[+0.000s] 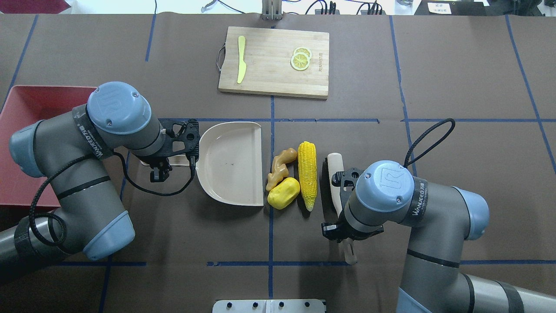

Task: Sweep and dump trash into bin
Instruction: 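Sweep the ginger, potato and corn into the dustpan with the right gripper's brush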

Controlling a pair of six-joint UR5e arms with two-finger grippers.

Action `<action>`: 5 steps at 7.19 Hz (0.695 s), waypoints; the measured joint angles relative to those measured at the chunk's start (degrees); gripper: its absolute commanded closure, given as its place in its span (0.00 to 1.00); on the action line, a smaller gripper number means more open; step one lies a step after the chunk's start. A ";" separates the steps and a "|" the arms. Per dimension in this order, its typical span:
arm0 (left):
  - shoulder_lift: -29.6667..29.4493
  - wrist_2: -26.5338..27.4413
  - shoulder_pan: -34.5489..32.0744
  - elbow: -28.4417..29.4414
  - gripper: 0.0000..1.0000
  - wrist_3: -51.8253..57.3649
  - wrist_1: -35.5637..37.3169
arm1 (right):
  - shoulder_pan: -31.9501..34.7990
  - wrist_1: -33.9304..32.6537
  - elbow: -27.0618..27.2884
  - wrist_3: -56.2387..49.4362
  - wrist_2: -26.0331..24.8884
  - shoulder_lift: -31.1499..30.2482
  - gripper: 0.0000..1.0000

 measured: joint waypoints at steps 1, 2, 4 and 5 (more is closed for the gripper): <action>-0.35 -0.03 0.78 -0.28 0.92 -0.30 0.72 | 0.00 0.00 -0.64 0.00 -0.01 0.86 1.00; -0.64 -0.04 1.49 -0.39 0.92 -0.72 1.17 | 0.00 0.00 -1.25 0.00 -0.01 1.72 1.00; -2.02 -0.05 3.01 0.16 0.92 -3.19 1.55 | -0.03 0.07 -2.11 0.00 -0.01 2.80 1.00; -3.05 -0.05 3.62 0.71 0.92 -4.72 1.70 | -0.06 0.16 -3.20 0.00 -0.01 4.09 1.00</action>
